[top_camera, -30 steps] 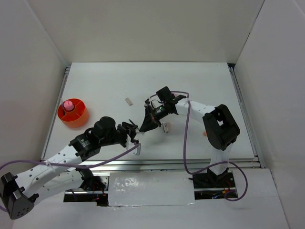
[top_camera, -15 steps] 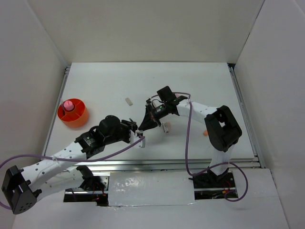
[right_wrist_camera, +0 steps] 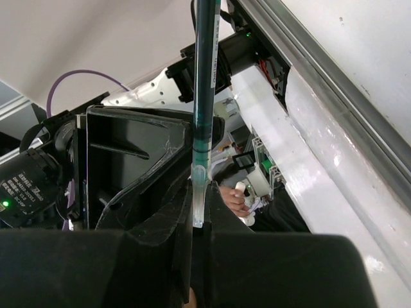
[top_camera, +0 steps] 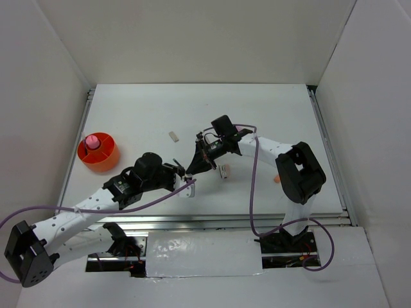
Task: Sort the stationery into containers
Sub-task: Place the pen in the storage box.
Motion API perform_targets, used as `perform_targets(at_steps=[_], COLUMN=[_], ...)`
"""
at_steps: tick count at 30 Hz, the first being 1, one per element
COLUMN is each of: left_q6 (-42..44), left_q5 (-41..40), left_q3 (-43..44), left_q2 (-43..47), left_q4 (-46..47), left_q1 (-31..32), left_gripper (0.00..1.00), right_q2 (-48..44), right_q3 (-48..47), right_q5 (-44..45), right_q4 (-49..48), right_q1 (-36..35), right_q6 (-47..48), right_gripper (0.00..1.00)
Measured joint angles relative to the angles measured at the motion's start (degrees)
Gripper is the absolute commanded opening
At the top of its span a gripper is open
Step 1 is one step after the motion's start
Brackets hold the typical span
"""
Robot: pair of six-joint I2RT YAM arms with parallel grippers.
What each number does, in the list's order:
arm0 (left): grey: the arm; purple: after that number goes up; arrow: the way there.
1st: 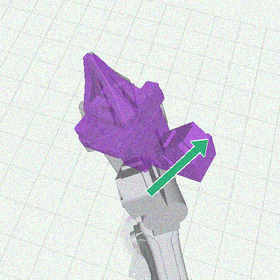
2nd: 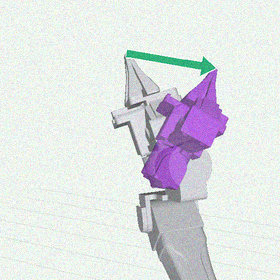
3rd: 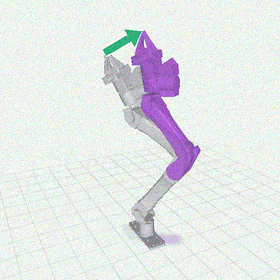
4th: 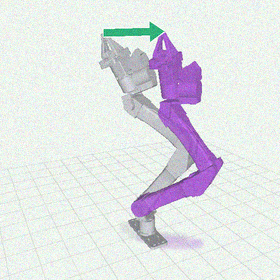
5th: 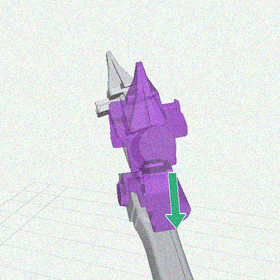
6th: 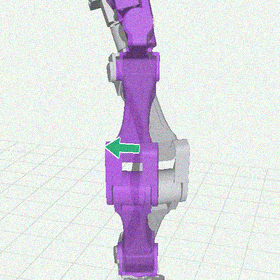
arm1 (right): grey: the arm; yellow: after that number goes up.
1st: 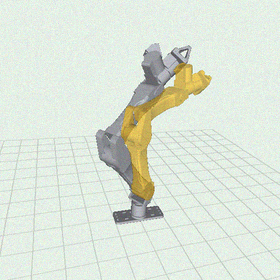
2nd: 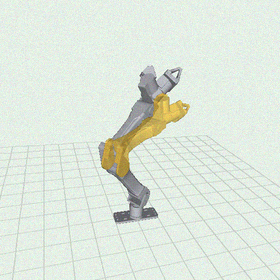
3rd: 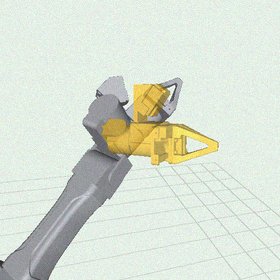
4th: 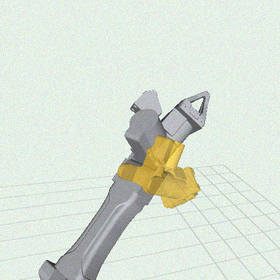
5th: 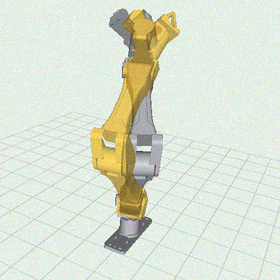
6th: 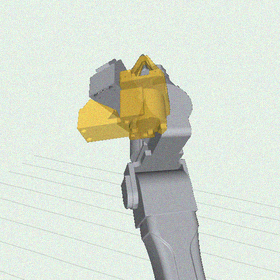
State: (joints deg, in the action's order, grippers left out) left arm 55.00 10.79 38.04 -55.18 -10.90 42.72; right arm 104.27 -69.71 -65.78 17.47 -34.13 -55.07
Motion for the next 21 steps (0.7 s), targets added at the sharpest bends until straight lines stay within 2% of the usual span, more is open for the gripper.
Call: perform_targets(at_steps=[4,9,13,15,21], left_q6=[-0.02,-0.02,-0.13,-0.15,-0.44], left_q5=[0.26,0.48,0.52,0.50,0.39], left_q3=[0.00,0.00,0.00,0.00,0.00], left_q2=[0.00,-0.52,-1.01,-1.11,-1.11], left_q4=[0.46,0.70,1.11,1.27,2.03], left_q1=[-0.37,-0.44,-0.42,-0.42,-0.44], left_gripper=[0.35,0.41,0.41,0.40,0.24], right_q2=[0.00,0.00,0.00,0.00,0.00], right_q3=[0.31,0.79,0.79,0.79,0.79], right_q5=[-0.15,-1.03,-1.46,-1.53,-1.90], right_q4=[-0.42,-1.03,-1.42,-1.51,-1.62], right_q1=[0.00,-0.02,-0.02,-0.02,-0.02], right_q6=[-0.68,-1.51,-1.92,-2.05,-2.36], right_gripper=[0.00,0.00,0.00,0.00,0.00])
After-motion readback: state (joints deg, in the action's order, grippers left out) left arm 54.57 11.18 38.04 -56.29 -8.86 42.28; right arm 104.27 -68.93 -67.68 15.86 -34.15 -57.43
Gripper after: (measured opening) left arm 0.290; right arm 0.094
